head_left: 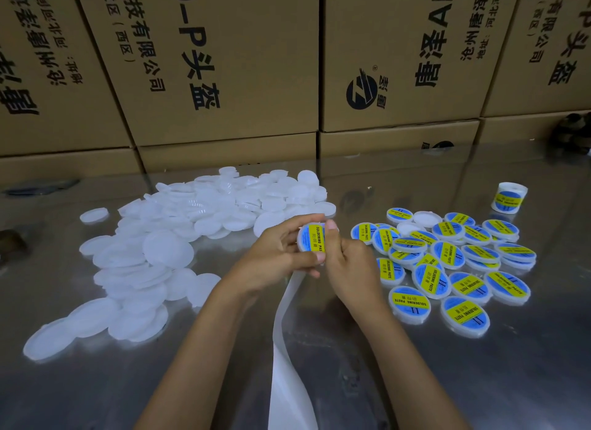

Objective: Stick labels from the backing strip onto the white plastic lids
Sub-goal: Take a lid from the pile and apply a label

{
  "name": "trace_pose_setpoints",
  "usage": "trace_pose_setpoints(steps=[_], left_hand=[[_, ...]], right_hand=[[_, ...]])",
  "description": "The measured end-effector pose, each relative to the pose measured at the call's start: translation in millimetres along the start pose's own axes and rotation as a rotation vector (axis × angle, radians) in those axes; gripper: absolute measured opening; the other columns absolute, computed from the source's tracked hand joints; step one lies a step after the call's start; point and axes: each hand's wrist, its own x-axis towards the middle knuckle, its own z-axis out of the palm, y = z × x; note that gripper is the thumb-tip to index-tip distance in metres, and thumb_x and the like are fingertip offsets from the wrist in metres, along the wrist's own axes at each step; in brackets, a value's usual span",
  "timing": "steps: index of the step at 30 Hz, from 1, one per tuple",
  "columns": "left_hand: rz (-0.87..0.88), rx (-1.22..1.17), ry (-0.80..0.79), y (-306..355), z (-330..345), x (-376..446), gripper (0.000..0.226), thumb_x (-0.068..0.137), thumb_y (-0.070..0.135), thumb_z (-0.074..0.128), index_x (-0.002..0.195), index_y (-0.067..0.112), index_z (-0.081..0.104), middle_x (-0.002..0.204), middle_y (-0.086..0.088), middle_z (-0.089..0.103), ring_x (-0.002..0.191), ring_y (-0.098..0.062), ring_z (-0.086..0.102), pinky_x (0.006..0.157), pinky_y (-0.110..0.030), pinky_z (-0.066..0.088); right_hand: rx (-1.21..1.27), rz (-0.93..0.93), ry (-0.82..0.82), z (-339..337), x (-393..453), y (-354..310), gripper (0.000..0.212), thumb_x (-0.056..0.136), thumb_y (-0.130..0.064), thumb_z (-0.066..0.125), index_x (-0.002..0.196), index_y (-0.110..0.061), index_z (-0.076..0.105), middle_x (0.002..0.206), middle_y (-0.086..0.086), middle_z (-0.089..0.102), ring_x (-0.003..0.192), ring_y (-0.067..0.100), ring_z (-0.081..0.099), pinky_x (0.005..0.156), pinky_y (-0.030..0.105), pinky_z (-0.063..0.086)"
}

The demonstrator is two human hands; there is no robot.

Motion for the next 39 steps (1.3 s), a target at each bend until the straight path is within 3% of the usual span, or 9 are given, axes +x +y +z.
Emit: trace_pose_setpoints(steps=[6, 9, 13, 18, 21, 28, 30, 34, 39], left_hand=[[-0.031, -0.076, 0.192, 0, -5, 0, 0.045, 0.079, -0.004, 0.08, 0.116, 0.022, 0.073, 0.091, -0.009, 0.078, 0.071, -0.022, 0.075, 0.06, -0.021, 0.057], [-0.057, -0.207, 0.278, 0, -4, 0, 0.035, 0.083, 0.003, 0.078, 0.112, 0.022, 0.076, 0.094, -0.011, 0.078, 0.076, -0.028, 0.076, 0.059, -0.021, 0.057], [-0.075, -0.215, 0.394, -1, -1, 1, 0.015, 0.091, 0.017, 0.072, 0.103, 0.02, 0.08, 0.099, -0.009, 0.078, 0.081, -0.029, 0.076, 0.058, -0.025, 0.059], [-0.053, -0.17, 0.361, 0, 1, 2, 0.021, 0.098, 0.027, 0.062, 0.105, 0.015, 0.078, 0.103, -0.009, 0.077, 0.079, -0.028, 0.076, 0.058, -0.026, 0.06], [-0.032, -0.128, 0.276, -3, -1, 3, 0.017, 0.1, 0.016, 0.06, 0.108, 0.02, 0.075, 0.105, -0.012, 0.076, 0.084, -0.028, 0.076, 0.071, -0.033, 0.064], [0.014, -0.055, 0.054, -7, -4, 4, 0.049, 0.091, -0.005, 0.067, 0.131, 0.022, 0.061, 0.109, -0.01, 0.075, 0.085, -0.028, 0.075, 0.076, -0.026, 0.059], [0.033, -0.032, 0.073, -7, -6, 3, 0.052, 0.086, -0.007, 0.072, 0.127, 0.022, 0.063, 0.106, -0.011, 0.075, 0.088, -0.03, 0.075, 0.079, -0.034, 0.061], [0.022, -0.017, 0.266, -5, -5, 2, 0.04, 0.077, -0.001, 0.082, 0.1, 0.017, 0.054, 0.084, -0.006, 0.076, 0.059, -0.026, 0.071, 0.056, -0.024, 0.055], [0.035, -0.112, 0.369, -4, -4, 3, 0.035, 0.082, 0.002, 0.079, 0.095, 0.012, 0.048, 0.087, -0.017, 0.076, 0.067, -0.029, 0.074, 0.058, -0.03, 0.06]], right_hand=[[0.256, 0.101, -0.049, 1, 1, -4, 0.069, 0.1, -0.058, 0.034, 0.063, -0.003, 0.052, 0.053, 0.0, 0.05, 0.054, 0.011, 0.047, 0.062, 0.037, 0.044], [0.282, 0.051, -0.133, 3, -2, -5, 0.06, 0.097, -0.063, 0.039, 0.069, -0.015, 0.061, 0.06, -0.001, 0.058, 0.06, 0.005, 0.052, 0.063, 0.025, 0.043], [0.228, -0.024, -0.144, 6, -6, -6, 0.052, 0.089, -0.061, 0.057, 0.058, -0.02, 0.047, 0.05, -0.009, 0.039, 0.051, 0.005, 0.037, 0.051, 0.018, 0.032], [0.172, -0.038, -0.132, 5, -6, -6, 0.046, 0.095, -0.055, 0.052, 0.058, -0.028, 0.053, 0.048, -0.014, 0.047, 0.051, 0.005, 0.044, 0.054, 0.022, 0.035], [0.094, -0.01, -0.073, 5, -6, -6, 0.053, 0.101, -0.053, 0.039, 0.064, -0.018, 0.054, 0.057, -0.004, 0.056, 0.063, 0.018, 0.055, 0.064, 0.042, 0.046], [0.198, 0.082, 0.008, 4, -2, -2, 0.055, 0.105, -0.046, 0.033, 0.057, -0.024, 0.046, 0.056, -0.005, 0.052, 0.061, 0.015, 0.051, 0.067, 0.041, 0.044], [0.287, 0.116, -0.03, 4, -1, -2, 0.059, 0.105, -0.049, 0.033, 0.054, -0.024, 0.047, 0.049, -0.01, 0.049, 0.054, 0.008, 0.047, 0.062, 0.035, 0.039], [0.429, 0.273, -0.131, 2, 3, -6, 0.065, 0.099, -0.063, 0.032, 0.048, -0.029, 0.054, 0.046, -0.015, 0.048, 0.045, 0.0, 0.045, 0.057, 0.025, 0.033], [0.274, 0.068, -0.229, 7, -7, -6, 0.054, 0.099, -0.058, 0.041, 0.084, -0.012, 0.064, 0.071, 0.002, 0.061, 0.067, 0.007, 0.056, 0.067, 0.023, 0.045]])
